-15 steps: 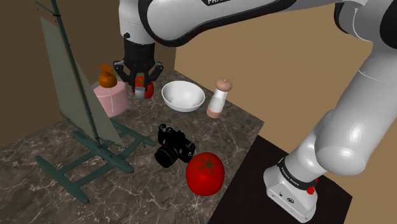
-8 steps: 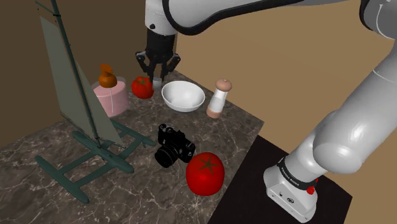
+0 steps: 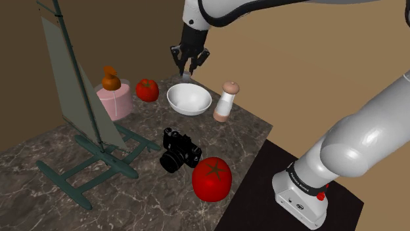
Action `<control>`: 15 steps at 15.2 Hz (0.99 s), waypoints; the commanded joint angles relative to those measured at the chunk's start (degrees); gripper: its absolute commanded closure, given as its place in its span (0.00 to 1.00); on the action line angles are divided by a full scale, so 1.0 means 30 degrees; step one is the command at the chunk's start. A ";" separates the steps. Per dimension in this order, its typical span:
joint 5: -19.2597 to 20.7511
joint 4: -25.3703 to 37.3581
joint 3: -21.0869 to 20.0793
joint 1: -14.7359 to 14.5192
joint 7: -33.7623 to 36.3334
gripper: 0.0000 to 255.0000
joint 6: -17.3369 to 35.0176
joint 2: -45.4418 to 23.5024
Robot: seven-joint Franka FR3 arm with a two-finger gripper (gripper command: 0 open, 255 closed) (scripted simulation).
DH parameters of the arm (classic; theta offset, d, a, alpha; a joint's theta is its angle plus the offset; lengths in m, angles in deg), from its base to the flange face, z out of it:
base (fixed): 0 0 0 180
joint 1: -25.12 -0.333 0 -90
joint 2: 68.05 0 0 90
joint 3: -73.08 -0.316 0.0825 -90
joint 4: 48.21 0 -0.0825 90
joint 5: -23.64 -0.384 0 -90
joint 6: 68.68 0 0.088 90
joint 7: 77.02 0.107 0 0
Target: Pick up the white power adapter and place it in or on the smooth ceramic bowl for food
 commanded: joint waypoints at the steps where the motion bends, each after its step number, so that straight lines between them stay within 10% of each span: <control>1: -0.0271 -0.0465 0.0547 0.0428 -0.1138 1.00 -0.0012 0.0502; 15: 0.0135 -0.2704 0.0549 0.0481 -0.1015 1.00 0.3282 -0.0612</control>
